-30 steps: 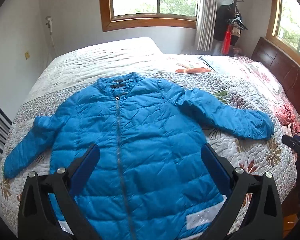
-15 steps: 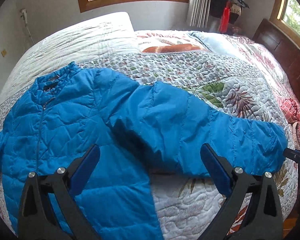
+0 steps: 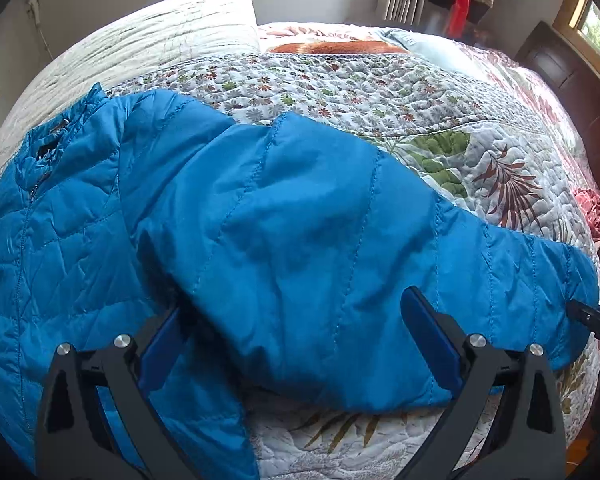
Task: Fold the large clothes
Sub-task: 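Grasp the blue jacket sleeve cuff with the right gripper, then fold the held sleeve across the jacket body with the right gripper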
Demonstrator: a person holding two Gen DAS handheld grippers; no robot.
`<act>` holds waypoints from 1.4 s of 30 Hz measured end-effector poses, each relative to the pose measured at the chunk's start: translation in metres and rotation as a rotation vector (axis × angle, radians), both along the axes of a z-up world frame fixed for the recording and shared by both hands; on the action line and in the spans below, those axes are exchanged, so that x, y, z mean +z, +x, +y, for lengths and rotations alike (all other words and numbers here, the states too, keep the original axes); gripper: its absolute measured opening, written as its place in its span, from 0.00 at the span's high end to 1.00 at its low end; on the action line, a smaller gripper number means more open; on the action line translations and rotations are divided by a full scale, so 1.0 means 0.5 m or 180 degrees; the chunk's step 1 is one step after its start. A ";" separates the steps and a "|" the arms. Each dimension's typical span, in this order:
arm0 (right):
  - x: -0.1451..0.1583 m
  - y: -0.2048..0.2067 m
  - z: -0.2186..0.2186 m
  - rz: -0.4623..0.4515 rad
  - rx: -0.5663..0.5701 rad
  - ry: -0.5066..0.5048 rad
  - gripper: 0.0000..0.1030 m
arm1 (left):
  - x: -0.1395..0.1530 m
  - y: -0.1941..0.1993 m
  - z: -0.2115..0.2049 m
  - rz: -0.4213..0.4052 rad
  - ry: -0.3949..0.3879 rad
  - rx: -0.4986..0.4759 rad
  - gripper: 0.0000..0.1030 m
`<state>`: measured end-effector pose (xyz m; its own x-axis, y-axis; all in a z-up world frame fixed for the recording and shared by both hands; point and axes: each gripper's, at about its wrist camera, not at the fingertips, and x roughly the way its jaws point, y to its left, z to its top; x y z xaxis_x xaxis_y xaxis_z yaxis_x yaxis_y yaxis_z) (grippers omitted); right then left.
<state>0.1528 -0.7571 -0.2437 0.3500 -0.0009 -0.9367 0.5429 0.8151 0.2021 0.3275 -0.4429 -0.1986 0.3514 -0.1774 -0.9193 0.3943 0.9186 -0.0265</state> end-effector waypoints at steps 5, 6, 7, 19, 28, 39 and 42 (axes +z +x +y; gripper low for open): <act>0.039 0.001 0.010 -0.0209 0.0020 0.0131 0.59 | 0.003 -0.001 0.007 0.0029 -0.0051 -0.0034 0.04; 0.051 0.002 0.015 -0.0265 0.0020 0.0154 0.61 | 0.006 0.000 0.010 0.0044 -0.0068 -0.0039 0.04; 0.064 0.005 0.021 -0.0330 0.0025 0.0178 0.62 | 0.010 0.001 0.014 0.0050 -0.0086 -0.0042 0.04; 0.202 0.130 0.233 -0.0949 0.0754 0.0476 0.62 | 0.086 0.021 0.196 -0.0114 -0.0092 0.0152 0.04; 0.224 0.273 0.455 -0.0979 0.1438 0.0560 0.62 | 0.104 0.046 0.374 -0.0186 -0.0047 0.0480 0.04; 0.180 0.372 0.662 -0.0665 0.1992 0.0390 0.51 | 0.091 0.069 0.496 -0.0164 0.0007 0.0726 0.04; 0.207 0.360 0.682 -0.0901 0.2158 0.0641 0.44 | 0.083 0.070 0.517 -0.0125 -0.0023 0.0751 0.04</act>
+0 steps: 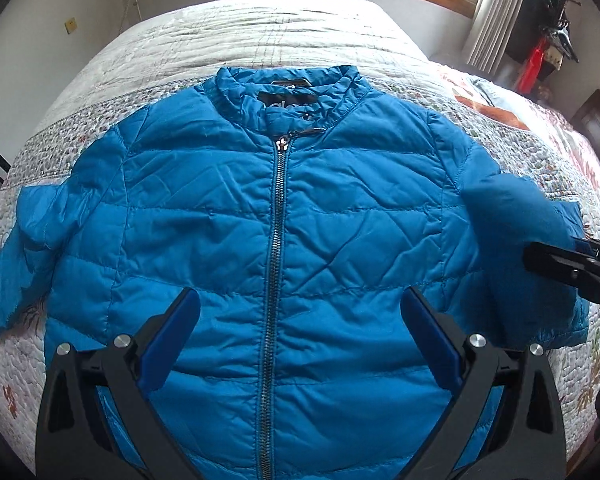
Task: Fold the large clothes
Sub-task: 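Fold the held sleeve across the jacket body with the right gripper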
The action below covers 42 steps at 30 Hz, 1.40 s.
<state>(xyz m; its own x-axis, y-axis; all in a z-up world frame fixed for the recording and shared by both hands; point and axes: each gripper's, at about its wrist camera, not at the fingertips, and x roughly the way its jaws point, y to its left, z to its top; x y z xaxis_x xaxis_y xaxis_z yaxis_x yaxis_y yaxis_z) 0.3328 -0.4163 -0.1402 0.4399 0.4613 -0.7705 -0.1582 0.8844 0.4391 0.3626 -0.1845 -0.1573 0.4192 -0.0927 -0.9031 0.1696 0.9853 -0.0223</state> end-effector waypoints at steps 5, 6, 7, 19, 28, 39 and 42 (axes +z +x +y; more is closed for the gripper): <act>0.039 -0.026 -0.028 -0.0148 -0.0016 0.0301 0.45 | -0.007 0.000 0.028 0.0102 -0.0236 0.0046 0.04; 0.037 -0.032 -0.042 -0.0118 -0.0110 0.0197 0.45 | -0.007 -0.001 0.031 0.0123 -0.0317 0.0052 0.04; 0.033 -0.037 -0.054 -0.0070 -0.0220 0.0070 0.45 | -0.006 -0.003 0.032 0.0147 -0.0414 0.0052 0.04; -0.080 -0.116 -0.241 0.0422 -0.1147 -0.0129 0.45 | -0.005 -0.021 -0.029 0.0364 -0.1016 -0.0111 0.04; -0.132 -0.102 -0.222 0.0526 -0.1060 -0.0042 0.49 | -0.037 -0.049 -0.021 0.0406 -0.1167 -0.0113 0.04; -0.115 -0.115 -0.216 0.0463 -0.1030 -0.0037 0.50 | -0.078 0.038 -0.103 0.0661 -0.1312 -0.0173 0.59; -0.099 -0.124 -0.218 0.0380 -0.1018 -0.0004 0.50 | -0.064 0.044 -0.081 0.0552 -0.1368 -0.0146 0.74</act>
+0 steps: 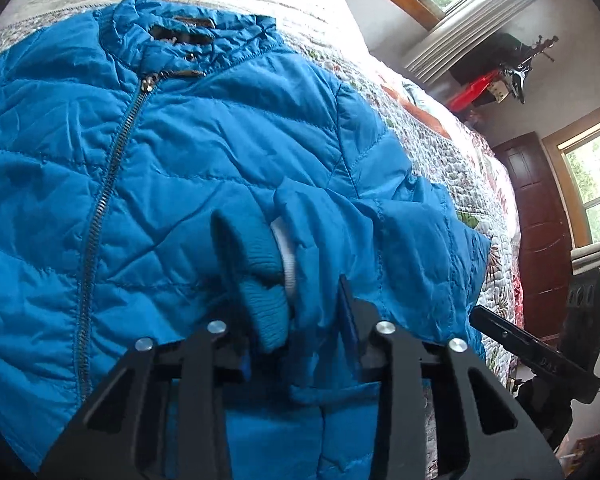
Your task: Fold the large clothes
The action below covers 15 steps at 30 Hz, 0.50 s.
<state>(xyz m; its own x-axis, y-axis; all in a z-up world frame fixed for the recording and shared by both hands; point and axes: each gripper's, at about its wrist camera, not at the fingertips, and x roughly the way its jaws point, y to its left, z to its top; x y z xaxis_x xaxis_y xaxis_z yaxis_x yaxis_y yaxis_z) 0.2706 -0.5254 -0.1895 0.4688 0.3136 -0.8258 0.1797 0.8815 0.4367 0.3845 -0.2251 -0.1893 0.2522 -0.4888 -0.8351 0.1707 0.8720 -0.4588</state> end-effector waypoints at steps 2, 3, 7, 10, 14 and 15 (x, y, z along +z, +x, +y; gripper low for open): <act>0.010 -0.005 -0.002 -0.0065 0.0007 0.0074 0.50 | 0.022 0.003 0.029 -0.0137 0.0023 0.0072 0.80; 0.015 -0.005 -0.003 -0.0105 0.0026 0.0147 0.50 | 0.036 0.006 0.049 -0.0210 0.0049 0.0134 0.80; 0.023 0.009 0.016 -0.0150 0.0109 0.0190 0.50 | 0.091 0.028 0.130 -0.0549 0.0312 0.0366 0.81; 0.012 0.026 0.049 -0.0127 0.0220 0.0216 0.50 | 0.114 0.044 0.196 -0.0644 0.0412 0.0537 0.81; 0.004 0.063 0.104 -0.0117 0.0407 0.0223 0.50 | 0.126 0.063 0.281 -0.0697 0.0589 0.0818 0.81; 0.002 0.073 0.117 -0.0108 0.0446 0.0210 0.50 | 0.126 0.066 0.293 -0.0692 0.0643 0.0865 0.81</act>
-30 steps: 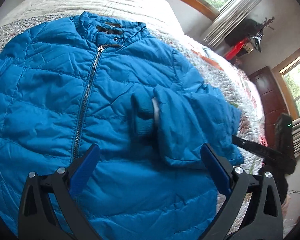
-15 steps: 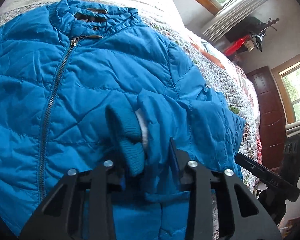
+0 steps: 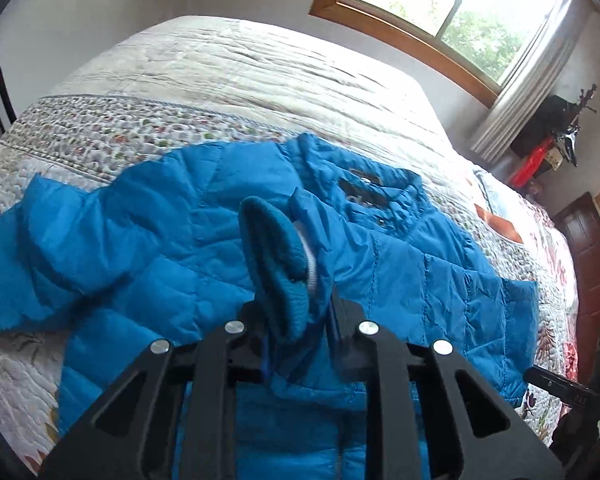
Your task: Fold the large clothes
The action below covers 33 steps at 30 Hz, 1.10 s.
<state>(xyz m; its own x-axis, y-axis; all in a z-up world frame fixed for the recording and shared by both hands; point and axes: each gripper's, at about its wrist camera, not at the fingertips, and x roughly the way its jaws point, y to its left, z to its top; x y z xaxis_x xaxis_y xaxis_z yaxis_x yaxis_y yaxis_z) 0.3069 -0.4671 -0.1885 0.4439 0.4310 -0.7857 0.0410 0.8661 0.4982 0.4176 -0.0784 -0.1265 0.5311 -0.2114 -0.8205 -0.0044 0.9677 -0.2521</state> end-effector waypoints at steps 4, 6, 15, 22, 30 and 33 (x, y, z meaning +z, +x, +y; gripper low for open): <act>-0.014 0.032 0.048 0.0070 0.0121 -0.0096 0.51 | -0.020 0.016 0.055 0.0077 0.0169 0.0201 0.81; -0.026 0.041 0.065 0.0134 0.0124 -0.0231 0.53 | -0.045 0.023 0.073 0.0196 0.0173 0.0211 0.81; -0.074 0.054 0.098 0.0299 0.0145 -0.0636 0.59 | -0.134 0.031 0.082 0.0368 0.0354 0.0141 0.70; -0.048 0.041 0.087 0.0277 0.0107 -0.0586 0.59 | -0.086 0.016 0.124 0.0280 0.0420 0.0291 0.44; 0.065 0.020 0.166 -0.0014 0.0266 -0.0642 0.57 | 0.013 -0.033 0.111 0.0033 0.0457 0.0236 0.42; 0.041 0.044 0.228 0.0108 0.0430 -0.0714 0.57 | -0.014 -0.037 0.040 0.0149 0.0412 -0.0032 0.42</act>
